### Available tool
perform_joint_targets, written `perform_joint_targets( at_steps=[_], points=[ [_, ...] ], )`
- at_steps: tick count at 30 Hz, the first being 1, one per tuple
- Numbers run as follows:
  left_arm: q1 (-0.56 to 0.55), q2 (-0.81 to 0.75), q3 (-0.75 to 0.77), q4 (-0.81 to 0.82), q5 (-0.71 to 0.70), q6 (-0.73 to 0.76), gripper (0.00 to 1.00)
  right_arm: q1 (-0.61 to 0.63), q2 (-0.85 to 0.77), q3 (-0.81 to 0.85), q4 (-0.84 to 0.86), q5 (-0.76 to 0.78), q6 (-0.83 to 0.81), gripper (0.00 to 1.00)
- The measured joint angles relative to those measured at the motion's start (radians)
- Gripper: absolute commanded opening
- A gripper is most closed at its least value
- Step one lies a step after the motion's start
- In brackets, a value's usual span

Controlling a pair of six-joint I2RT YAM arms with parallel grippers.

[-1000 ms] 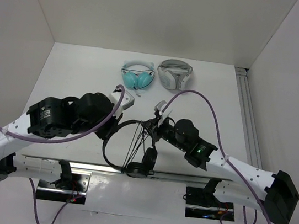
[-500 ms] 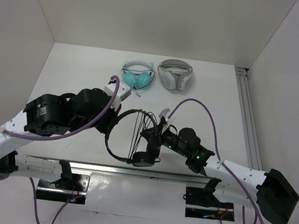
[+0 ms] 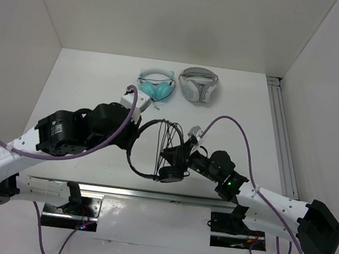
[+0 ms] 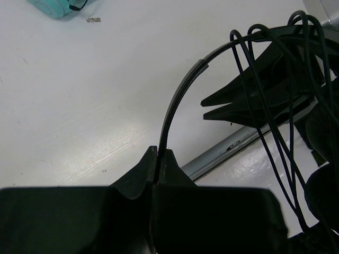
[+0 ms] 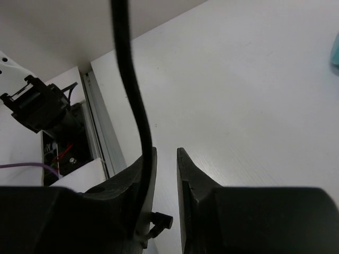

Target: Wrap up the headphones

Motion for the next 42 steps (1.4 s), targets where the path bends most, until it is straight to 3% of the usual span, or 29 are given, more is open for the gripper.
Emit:
perform_joint_targets(
  at_steps=[4,5,6,7,9,12,16,18,19,20,25,33,42],
  points=[
    [0.000,-0.029,-0.007,0.034,-0.015,-0.016,0.00,0.000,-0.032,-0.025,0.003,0.018,0.013,0.22],
    [0.000,-0.039,-0.008,0.039,-0.016,-0.023,0.00,0.000,-0.042,-0.033,0.002,0.026,0.017,0.16],
    [0.000,-0.050,-0.009,0.045,-0.019,-0.032,0.00,0.000,-0.054,-0.042,0.004,0.039,0.023,0.04],
    [0.000,-0.058,-0.010,0.048,-0.021,-0.034,0.00,0.000,-0.064,-0.048,0.007,0.048,0.023,0.02],
    [0.000,-0.078,-0.011,0.051,-0.025,-0.037,0.00,0.000,-0.080,-0.055,0.009,0.067,0.033,0.02],
    [0.000,-0.098,-0.013,0.066,-0.029,-0.052,0.00,0.000,-0.091,-0.057,0.010,0.083,0.040,0.15],
    [0.000,-0.113,-0.030,0.082,-0.039,-0.066,0.00,0.000,-0.091,-0.057,0.010,0.082,0.049,0.20],
    [0.000,-0.119,-0.052,0.097,-0.041,-0.077,0.00,0.003,-0.091,-0.057,0.010,0.077,0.052,0.14],
    [0.000,-0.122,-0.064,0.109,-0.042,-0.084,0.00,0.005,-0.092,-0.056,0.010,0.078,0.052,0.02],
    [0.000,-0.123,-0.079,0.118,-0.041,-0.086,0.00,0.007,-0.093,-0.056,0.009,0.079,0.051,0.00],
    [0.000,-0.110,-0.098,0.132,-0.017,-0.085,0.00,0.020,-0.138,-0.039,-0.043,0.140,0.048,0.00],
    [0.000,-0.103,-0.158,0.148,0.075,-0.082,0.00,0.020,-0.159,0.167,-0.240,0.335,-0.044,0.00],
    [0.000,-0.104,-0.218,0.158,0.205,-0.068,0.00,0.020,-0.085,0.239,-0.344,0.390,-0.123,0.00]
  ],
)
